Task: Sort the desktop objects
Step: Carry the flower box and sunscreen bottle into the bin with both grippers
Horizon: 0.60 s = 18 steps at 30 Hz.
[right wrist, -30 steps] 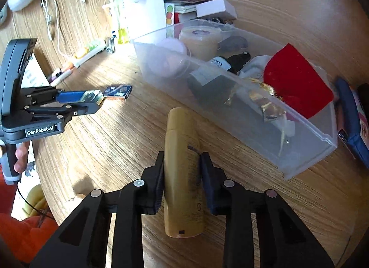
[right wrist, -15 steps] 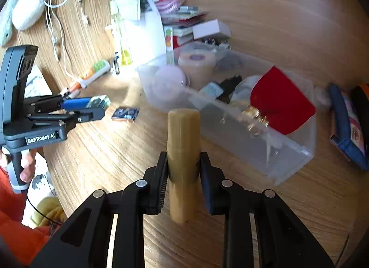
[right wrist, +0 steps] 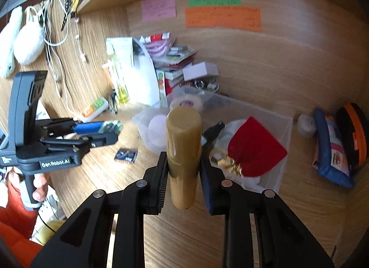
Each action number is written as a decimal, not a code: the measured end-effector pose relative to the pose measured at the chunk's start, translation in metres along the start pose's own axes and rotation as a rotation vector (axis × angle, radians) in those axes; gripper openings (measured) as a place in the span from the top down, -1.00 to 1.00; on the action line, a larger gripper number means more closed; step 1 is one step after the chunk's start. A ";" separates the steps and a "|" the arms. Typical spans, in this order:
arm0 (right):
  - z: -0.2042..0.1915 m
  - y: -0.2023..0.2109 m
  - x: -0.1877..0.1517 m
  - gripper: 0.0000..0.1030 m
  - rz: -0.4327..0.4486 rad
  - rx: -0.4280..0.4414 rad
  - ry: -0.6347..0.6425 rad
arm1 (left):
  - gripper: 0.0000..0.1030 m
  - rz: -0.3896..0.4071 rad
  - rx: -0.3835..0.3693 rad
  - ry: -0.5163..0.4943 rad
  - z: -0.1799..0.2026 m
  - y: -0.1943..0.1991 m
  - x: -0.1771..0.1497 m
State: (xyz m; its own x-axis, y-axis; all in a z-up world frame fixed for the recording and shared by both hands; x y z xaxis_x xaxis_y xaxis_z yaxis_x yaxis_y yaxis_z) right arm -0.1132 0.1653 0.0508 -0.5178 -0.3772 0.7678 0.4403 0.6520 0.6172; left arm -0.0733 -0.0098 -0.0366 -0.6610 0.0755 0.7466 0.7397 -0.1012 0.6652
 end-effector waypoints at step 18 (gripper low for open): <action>0.033 -0.004 0.047 0.54 0.093 -0.027 -0.056 | 0.23 -0.001 -0.054 -0.068 0.009 -0.043 0.059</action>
State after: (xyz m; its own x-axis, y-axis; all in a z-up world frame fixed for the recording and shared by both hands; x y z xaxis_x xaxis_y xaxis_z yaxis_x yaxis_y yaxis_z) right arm -0.1640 0.1666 0.0790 -0.5136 -0.2785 0.8116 0.5072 0.6644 0.5489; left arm -0.1430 0.0084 -0.0216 -0.6506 0.1429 0.7459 0.7298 -0.1542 0.6661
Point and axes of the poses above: each gripper's, at about its wrist camera, not at the fingertips, and y roughly against the way its jaws point, z to its right, x to its top, the point moved 5 cm from there along -y, roughly the way its jaws point, and after that the axes turned 7 degrees about -y, right-handed, at the moved point
